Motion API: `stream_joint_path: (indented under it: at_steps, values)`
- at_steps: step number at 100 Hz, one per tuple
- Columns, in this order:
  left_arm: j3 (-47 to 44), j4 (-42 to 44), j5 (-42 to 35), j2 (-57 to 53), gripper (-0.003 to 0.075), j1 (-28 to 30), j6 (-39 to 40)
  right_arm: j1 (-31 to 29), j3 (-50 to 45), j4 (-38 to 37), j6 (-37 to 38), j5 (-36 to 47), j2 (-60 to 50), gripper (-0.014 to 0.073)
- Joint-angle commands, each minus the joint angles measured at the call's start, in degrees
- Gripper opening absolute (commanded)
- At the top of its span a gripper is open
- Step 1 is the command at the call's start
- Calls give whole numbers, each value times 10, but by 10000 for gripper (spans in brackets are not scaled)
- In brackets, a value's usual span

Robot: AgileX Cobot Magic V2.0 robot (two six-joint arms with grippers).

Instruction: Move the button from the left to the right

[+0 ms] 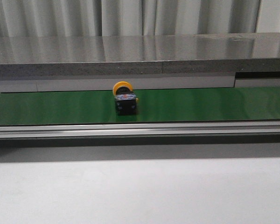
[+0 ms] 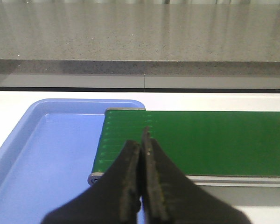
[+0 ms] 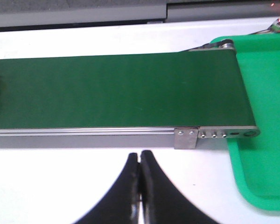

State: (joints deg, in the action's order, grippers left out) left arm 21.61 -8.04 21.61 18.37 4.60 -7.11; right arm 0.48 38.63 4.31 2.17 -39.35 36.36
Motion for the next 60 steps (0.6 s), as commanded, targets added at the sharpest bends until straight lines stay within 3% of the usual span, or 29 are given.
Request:
stream_joint_path:
  at_steps: [1,31,38,60]
  values:
    - [16,-4,-43,5,-20,-4,-1,0,39,21,-2,26,44,-68]
    - [16,-4,-43,5,-20,-4,-1,0,43,28,-2,13,104,-27]
    - [16,-4,-43,5,-20,-4,-1,0,43,34,-2,13,106,65]
    - [16,-4,-43,5,-20,-4,-1,0,43,37,-2,26,106,523]
